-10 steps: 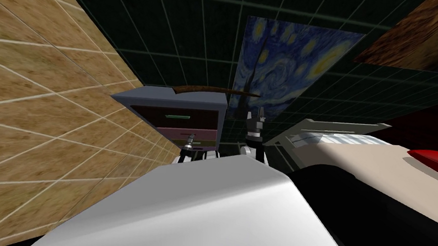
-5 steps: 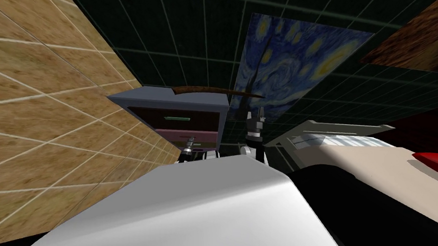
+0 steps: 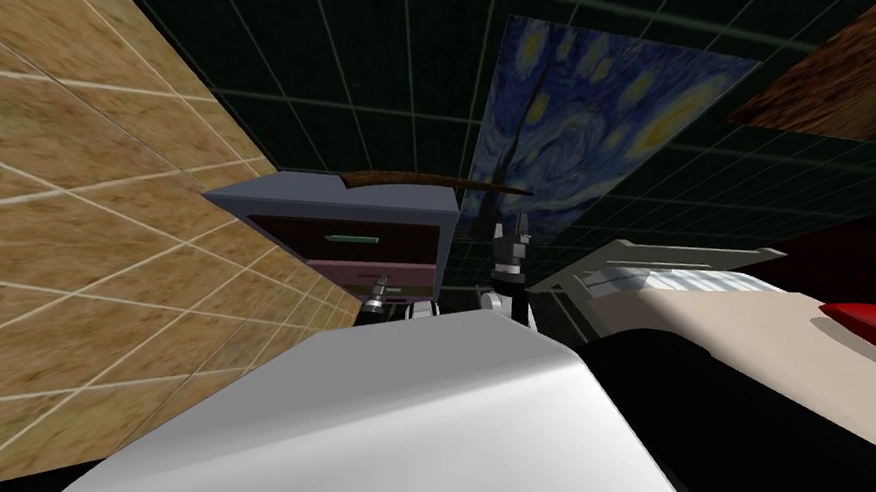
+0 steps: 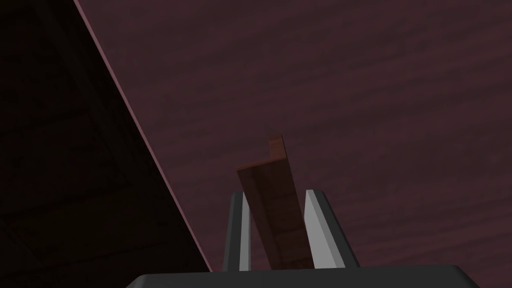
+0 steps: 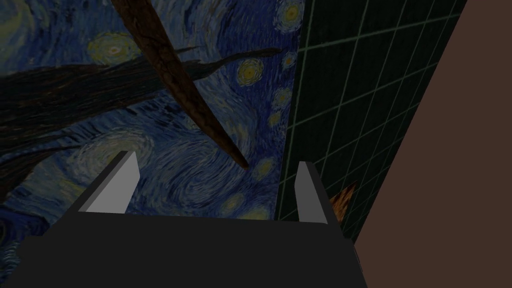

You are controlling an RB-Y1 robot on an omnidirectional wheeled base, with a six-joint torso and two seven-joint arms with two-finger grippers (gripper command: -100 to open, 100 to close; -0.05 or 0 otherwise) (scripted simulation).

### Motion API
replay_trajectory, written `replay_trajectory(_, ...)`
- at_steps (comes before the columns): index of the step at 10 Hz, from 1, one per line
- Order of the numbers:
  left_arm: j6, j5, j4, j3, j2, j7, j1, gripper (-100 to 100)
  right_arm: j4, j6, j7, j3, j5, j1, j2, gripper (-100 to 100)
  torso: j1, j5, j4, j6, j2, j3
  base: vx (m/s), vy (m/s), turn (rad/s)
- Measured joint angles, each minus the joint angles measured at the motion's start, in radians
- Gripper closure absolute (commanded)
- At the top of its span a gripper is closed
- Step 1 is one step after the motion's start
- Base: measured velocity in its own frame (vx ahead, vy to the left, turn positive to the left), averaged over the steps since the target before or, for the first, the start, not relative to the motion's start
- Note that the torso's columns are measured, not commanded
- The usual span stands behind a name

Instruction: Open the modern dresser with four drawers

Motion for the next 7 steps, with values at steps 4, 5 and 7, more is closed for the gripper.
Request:
replay_trajectory(4,0.037,0.015,0.042,0.055,-0.011,-0.008,-0.067,100,0.0,0.0,0.0,0.0,0.0,0.0,0.0,0,-0.001,-0.002,0.001,-0.001,-0.003,-0.002,-0.208,0.016,-0.126)
replay_trajectory(5,0.05,0.018,0.051,0.07,-0.017,-0.012,-0.085,100,0.0,0.0,0.0,0.0,0.0,0.0,0.0,0,-0.001,-0.002,0.002,-0.001,-0.003,-0.002,-0.18,0.009,-0.122)
replay_trajectory(7,0.073,0.024,0.064,0.096,-0.025,-0.018,-0.112,100,0.0,0.0,0.0,0.0,0.0,0.0,0.0,0,-0.004,-0.003,0.003,0.0,-0.005,-0.003,-0.11,-0.004,-0.059)
